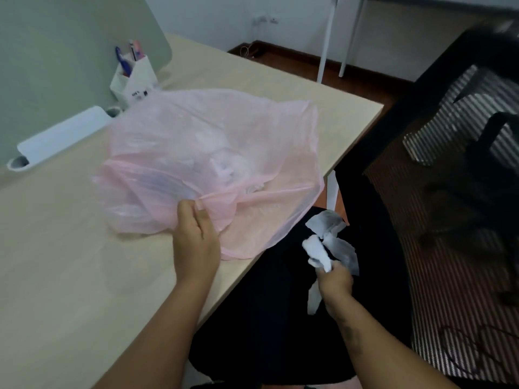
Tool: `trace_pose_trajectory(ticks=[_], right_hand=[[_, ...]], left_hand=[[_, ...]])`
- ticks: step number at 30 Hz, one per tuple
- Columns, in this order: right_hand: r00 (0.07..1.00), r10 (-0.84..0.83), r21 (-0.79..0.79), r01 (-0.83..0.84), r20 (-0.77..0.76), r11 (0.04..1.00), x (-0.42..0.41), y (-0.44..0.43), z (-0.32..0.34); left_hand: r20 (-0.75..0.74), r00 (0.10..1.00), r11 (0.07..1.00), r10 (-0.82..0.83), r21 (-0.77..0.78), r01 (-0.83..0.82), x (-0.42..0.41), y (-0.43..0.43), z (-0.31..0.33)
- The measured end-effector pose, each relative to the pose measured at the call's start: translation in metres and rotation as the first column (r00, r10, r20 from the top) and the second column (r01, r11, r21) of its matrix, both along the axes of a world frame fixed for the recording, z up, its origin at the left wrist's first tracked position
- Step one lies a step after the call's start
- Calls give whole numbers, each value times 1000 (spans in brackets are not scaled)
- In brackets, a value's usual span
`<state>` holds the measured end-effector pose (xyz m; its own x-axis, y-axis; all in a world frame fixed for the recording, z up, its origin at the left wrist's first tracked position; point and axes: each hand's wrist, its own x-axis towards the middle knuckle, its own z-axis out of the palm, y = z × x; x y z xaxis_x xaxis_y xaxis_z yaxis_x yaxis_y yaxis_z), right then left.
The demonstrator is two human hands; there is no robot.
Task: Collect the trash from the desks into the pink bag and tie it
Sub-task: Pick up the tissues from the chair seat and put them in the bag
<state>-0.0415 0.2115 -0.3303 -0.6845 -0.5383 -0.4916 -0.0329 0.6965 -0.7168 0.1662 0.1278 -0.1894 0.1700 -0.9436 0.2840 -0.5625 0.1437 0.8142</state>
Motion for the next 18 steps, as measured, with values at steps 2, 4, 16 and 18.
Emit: trace_pose_trajectory(ticks=[2,4,16,18], right_hand=[[995,-103,-128,104,13,986,-3,1,45],[989,-129,-240,110,-67,965,-10,1,91],[982,-130,-776,-28,-140,630,51,-53,283],[994,-84,-784,-6,-73,620,65,-75,280]], left_hand=[[-25,1000,999,6,49,-5,0,2,12],[-45,999,997,21,72,-18,-1,1,32],[-133,988,996,-80,-54,74,1,4,128],[-134,987,995,-86,-61,79,3,5,132]])
